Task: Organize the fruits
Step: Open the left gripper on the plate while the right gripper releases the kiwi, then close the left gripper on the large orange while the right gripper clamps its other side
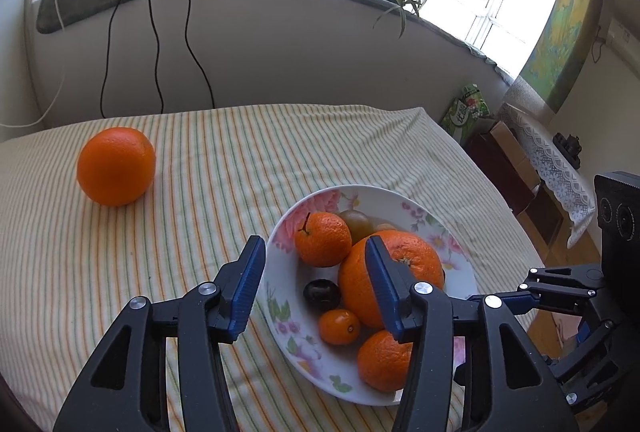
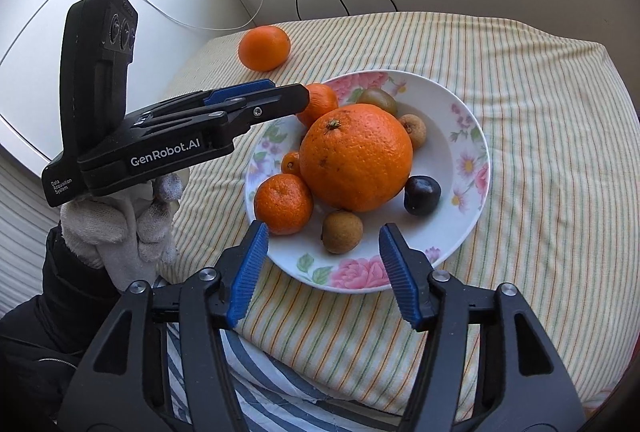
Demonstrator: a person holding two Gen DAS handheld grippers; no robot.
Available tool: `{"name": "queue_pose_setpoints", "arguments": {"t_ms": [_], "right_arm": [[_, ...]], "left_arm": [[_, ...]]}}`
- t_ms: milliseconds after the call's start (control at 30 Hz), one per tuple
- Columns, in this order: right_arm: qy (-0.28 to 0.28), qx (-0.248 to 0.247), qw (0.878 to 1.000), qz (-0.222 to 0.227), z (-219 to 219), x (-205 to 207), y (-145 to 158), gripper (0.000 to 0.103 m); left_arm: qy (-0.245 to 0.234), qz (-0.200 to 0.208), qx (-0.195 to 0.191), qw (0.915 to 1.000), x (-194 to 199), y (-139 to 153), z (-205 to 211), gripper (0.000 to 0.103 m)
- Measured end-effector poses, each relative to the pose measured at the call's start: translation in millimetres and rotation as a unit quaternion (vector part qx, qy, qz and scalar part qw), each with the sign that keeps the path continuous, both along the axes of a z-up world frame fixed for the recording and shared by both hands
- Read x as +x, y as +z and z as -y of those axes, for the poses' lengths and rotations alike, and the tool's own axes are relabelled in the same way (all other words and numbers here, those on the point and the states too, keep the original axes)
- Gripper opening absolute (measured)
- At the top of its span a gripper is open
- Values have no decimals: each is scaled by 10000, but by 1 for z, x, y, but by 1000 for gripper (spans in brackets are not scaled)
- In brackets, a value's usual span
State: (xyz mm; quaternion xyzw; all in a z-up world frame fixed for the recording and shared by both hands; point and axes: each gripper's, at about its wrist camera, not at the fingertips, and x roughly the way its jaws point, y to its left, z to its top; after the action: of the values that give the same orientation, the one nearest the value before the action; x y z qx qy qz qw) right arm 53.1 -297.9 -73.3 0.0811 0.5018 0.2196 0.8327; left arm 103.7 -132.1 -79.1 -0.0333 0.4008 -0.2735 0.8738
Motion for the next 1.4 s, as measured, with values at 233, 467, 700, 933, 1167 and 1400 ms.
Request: {"name": "queue_pose_setpoints", "arguments": {"t_ms": [233, 467, 700, 933, 1167, 1400], "right_arm": [[-42, 9, 9999, 95, 1, -3, 6, 74], [-97, -14, 9998, 173, 3, -1, 13, 76], [-166, 41, 9995, 267, 4, 5, 20, 84], [-239, 148, 9987, 425, 4, 18, 33, 87], [-239, 398, 9981, 406, -2, 44, 40, 87], [-94, 572, 9980, 259, -19, 81, 43, 87]], "left_arm": [[62, -7, -7, 10000, -2, 0, -5, 53], [173, -10, -40, 9998, -1, 1, -14, 57], [335, -8, -89, 9994, -1, 3, -29, 65], [572, -18, -137, 9983, 4, 2, -48, 71], [852, -74, -193, 9962, 10, -3, -73, 75], [1103, -91, -200, 9937, 22, -5, -98, 76]]}}
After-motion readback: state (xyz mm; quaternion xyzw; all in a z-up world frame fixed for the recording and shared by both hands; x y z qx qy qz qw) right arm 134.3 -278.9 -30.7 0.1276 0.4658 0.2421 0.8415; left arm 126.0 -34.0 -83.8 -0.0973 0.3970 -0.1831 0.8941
